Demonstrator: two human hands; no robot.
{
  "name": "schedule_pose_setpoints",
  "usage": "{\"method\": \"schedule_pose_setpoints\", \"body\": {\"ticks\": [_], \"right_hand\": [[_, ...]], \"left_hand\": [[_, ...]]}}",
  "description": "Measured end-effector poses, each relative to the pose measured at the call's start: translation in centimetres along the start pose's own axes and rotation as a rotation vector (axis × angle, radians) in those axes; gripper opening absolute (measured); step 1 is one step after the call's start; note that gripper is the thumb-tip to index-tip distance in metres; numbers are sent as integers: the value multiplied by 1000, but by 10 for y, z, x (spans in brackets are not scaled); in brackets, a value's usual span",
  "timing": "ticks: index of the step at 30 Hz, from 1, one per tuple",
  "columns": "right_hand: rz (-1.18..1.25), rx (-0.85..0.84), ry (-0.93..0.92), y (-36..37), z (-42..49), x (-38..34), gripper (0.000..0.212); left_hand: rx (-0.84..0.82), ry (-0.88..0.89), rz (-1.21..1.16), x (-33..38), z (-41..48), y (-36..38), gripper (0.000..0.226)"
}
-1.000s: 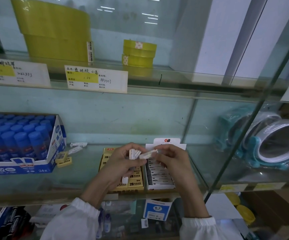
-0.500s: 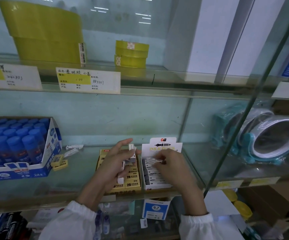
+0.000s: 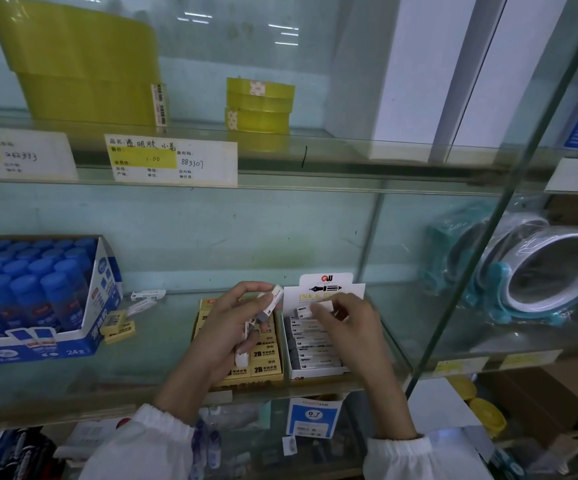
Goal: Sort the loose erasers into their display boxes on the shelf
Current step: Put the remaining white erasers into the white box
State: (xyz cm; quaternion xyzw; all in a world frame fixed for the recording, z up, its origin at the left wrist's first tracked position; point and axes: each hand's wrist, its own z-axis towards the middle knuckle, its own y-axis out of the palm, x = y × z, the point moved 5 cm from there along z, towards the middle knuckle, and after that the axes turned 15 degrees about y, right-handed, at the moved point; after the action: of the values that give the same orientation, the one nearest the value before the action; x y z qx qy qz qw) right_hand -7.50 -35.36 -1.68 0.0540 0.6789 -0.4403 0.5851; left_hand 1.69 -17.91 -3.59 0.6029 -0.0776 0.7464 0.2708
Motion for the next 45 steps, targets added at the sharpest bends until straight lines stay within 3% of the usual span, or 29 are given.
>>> {"method": "schedule_pose_setpoints", "body": {"ticks": [3, 9, 16, 21, 23, 27, 31, 36, 40, 42, 45], "right_hand": [[-84, -68, 64, 9, 3, 9, 37], [-161, -13, -12, 17, 11, 13, 13], [-365, -17, -126, 24, 9, 8, 19], [-150, -200, -88, 17, 0, 3, 4], [-100, -208, -89, 15, 5, 5, 7], [-240, -256, -109, 19, 9, 4, 15], [-380, -155, -174, 19, 4, -1, 15], [-130, -205, -92, 8, 3, 3, 14], [113, -91, -36, -10, 5, 2, 11], [244, -181, -12, -5, -2, -6, 14], [242, -296, -6, 10, -7, -13, 11]], "left_hand": [[1, 6, -22, 0, 0, 0, 20], [-13, 3, -16, -2, 2, 0, 21], [3, -9, -68, -5, 3, -2, 20], [1, -8, -86, -6, 3, -3, 20], [-1, -7, -82, -5, 2, -3, 20], [0, -9, -69, -3, 1, -2, 20], [-4, -7, -50, -1, 1, -1, 19], [-42, -5, -18, 0, -1, 1, 18], [-114, 6, 44, 1, -2, 5, 21], [-131, 7, 67, 2, -4, 7, 25], [-122, 10, 72, 2, -3, 7, 36]]}}
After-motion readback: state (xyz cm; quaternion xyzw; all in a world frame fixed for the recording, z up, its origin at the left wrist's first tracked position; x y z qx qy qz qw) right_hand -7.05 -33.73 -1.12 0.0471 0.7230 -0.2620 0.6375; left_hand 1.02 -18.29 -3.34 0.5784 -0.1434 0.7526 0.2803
